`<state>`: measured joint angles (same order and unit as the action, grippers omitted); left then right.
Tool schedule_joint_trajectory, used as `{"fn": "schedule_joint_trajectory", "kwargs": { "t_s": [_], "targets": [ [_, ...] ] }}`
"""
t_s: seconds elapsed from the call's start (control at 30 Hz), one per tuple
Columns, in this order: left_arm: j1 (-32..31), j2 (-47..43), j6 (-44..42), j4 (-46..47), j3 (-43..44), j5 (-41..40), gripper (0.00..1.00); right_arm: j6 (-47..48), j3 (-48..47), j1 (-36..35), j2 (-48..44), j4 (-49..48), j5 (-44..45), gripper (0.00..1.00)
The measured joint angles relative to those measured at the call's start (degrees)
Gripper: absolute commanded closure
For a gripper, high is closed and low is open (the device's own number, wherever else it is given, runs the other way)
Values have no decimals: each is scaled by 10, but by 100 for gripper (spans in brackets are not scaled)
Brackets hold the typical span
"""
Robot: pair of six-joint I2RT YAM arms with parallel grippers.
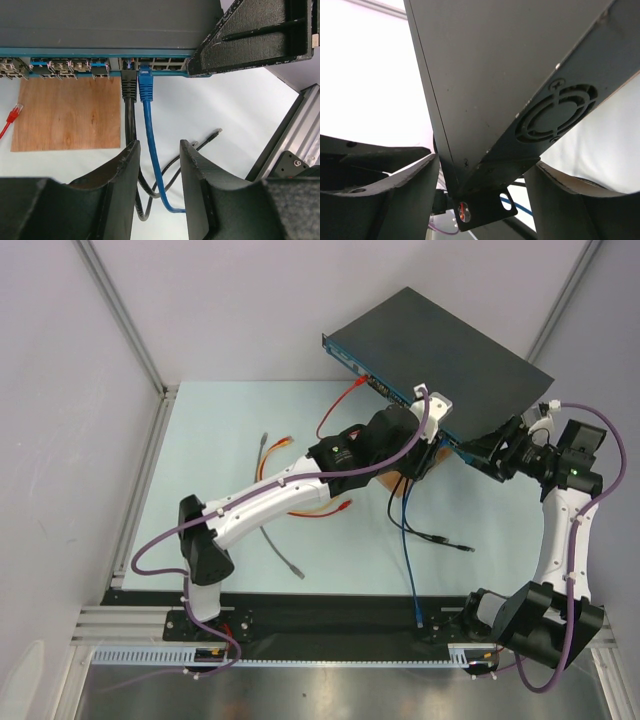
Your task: Insert the plug into the switch port
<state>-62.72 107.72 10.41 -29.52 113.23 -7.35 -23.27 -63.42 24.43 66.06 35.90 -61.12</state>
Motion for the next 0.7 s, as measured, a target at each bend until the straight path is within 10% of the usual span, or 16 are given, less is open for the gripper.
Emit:
{"fn": "schedule_joint_trajectory", "kwargs": {
  "t_s": [0.33, 0.7],
  "targets": [
    [3, 34, 0, -8, 13, 1, 59, -11, 9, -6, 0, -2, -5, 48],
    [13, 62, 1, -21, 48, 1, 100, -12, 10, -6, 0, -4, -5, 100]
  ]
}}
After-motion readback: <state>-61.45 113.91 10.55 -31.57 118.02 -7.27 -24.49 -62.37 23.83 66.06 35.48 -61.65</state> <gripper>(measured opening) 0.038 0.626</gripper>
